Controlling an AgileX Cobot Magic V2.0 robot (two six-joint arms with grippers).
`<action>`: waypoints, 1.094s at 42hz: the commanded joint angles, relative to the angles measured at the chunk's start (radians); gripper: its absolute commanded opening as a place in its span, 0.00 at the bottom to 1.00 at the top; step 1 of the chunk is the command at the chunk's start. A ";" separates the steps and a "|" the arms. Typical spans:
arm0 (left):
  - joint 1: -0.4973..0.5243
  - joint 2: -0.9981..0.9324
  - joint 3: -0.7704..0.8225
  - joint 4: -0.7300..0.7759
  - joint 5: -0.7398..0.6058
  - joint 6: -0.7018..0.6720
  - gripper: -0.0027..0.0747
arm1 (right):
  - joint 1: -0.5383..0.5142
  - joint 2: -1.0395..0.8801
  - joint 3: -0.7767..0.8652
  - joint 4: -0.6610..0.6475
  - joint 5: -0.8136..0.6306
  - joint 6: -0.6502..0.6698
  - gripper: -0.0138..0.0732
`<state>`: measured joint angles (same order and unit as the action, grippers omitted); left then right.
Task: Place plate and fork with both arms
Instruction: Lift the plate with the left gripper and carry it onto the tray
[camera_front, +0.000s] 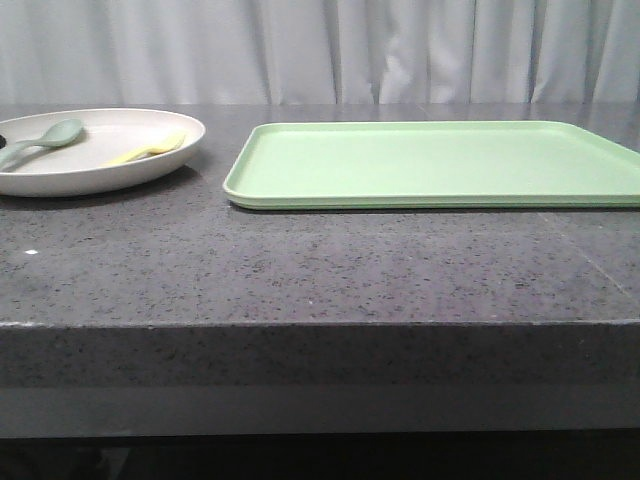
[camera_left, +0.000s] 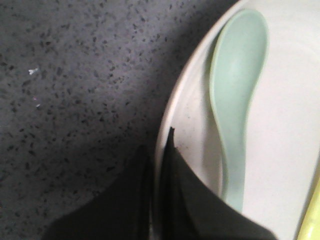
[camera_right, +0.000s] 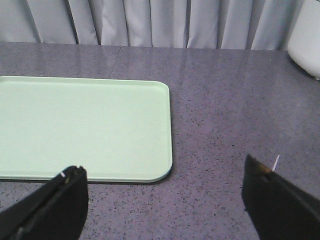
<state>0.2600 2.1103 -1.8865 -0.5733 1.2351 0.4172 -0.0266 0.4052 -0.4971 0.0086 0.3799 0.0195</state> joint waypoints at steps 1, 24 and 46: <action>0.004 -0.054 -0.030 -0.107 0.035 0.004 0.01 | -0.007 0.015 -0.030 -0.002 -0.084 -0.008 0.90; -0.100 -0.060 -0.073 -0.222 0.015 -0.169 0.01 | -0.007 0.015 -0.030 -0.002 -0.084 -0.008 0.90; -0.462 -0.059 -0.204 0.007 -0.174 -0.547 0.01 | -0.007 0.015 -0.030 -0.002 -0.084 -0.008 0.90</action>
<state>-0.1518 2.1181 -2.0540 -0.5609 1.1261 -0.0517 -0.0266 0.4052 -0.4971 0.0086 0.3799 0.0195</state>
